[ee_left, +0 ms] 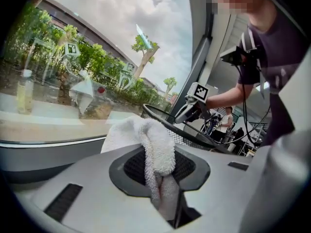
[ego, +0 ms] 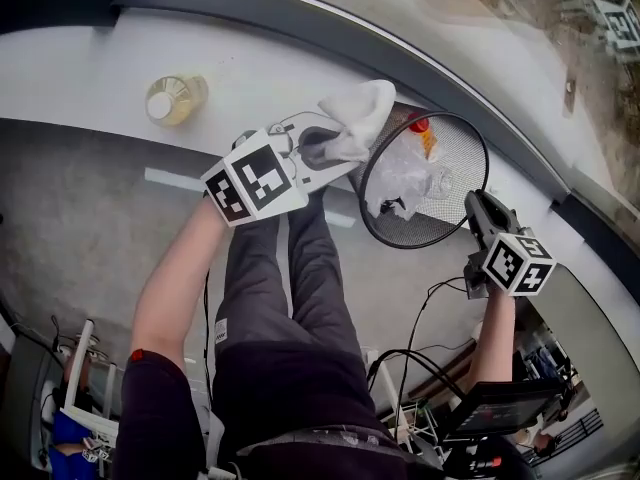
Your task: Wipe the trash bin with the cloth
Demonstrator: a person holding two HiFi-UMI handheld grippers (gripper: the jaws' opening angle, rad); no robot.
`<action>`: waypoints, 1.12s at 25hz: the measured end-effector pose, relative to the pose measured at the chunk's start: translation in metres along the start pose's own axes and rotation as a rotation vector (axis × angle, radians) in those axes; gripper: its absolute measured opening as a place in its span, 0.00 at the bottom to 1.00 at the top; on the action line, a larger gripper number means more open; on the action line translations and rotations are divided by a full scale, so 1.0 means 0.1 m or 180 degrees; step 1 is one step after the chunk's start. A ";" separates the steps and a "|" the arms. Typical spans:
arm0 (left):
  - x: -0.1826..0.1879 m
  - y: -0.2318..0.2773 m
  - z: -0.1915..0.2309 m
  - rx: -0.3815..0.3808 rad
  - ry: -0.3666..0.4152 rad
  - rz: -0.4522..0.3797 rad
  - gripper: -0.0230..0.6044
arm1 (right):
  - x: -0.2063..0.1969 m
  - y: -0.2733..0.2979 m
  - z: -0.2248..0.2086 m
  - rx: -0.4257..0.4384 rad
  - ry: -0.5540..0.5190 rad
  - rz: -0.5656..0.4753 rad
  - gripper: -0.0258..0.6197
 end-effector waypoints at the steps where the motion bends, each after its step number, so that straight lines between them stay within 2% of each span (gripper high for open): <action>1: -0.01 -0.01 -0.04 -0.0017 0.0025 0.0025 0.17 | 0.00 0.00 -0.04 0.0104 0.0316 -0.0037 0.13; 3: -0.03 -0.03 -0.13 -0.0031 0.0116 0.0086 0.17 | -0.02 0.01 -0.09 0.0406 0.0960 -0.0070 0.09; 4: -0.04 -0.04 -0.18 -0.0034 0.0179 0.0128 0.17 | -0.04 0.01 -0.09 0.0514 0.1168 -0.0060 0.10; 7: -0.09 -0.09 -0.32 -0.0067 0.0396 0.0298 0.17 | -0.13 -0.06 -0.06 0.0396 0.1363 0.0031 0.10; 10: -0.24 -0.22 -0.52 -0.0127 0.0520 0.0441 0.17 | -0.36 -0.08 0.02 0.0508 0.1918 0.0110 0.10; 14: -0.45 -0.38 -0.77 -0.0240 0.0419 0.0400 0.17 | -0.66 -0.07 0.22 0.0771 0.2419 0.0069 0.10; 18: -0.43 -0.25 -0.90 -0.0429 0.0375 0.0435 0.17 | -0.78 -0.10 0.17 0.0902 0.2881 -0.0019 0.10; 20: -0.43 -0.25 -0.88 -0.0384 0.0292 0.0414 0.17 | -0.87 -0.08 0.25 0.0971 0.3139 0.0046 0.10; 22: -0.39 -0.31 -0.74 -0.0179 0.0178 0.0291 0.17 | -0.95 -0.03 0.36 0.1139 0.3406 0.0090 0.10; 24: -0.25 -0.32 -0.54 0.0053 0.0150 0.0152 0.17 | -0.98 0.01 0.44 0.1382 0.3510 0.0108 0.10; 25: -0.15 -0.30 -0.43 0.0142 0.0202 0.0118 0.17 | -0.97 0.03 0.48 0.1479 0.3458 0.0117 0.10; 28: 0.14 -0.22 -0.15 0.0256 0.0495 0.0145 0.17 | -0.85 0.04 0.57 0.1575 0.3096 0.0127 0.12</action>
Point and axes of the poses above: the fingertips, and each gripper's own axes: y forward along the fingers, z to its left, x out of its top, the point moved 8 cm from there along -y, backward along the fingers, and after that the axes turned 3 degrees about x, right-handed, at the moved point
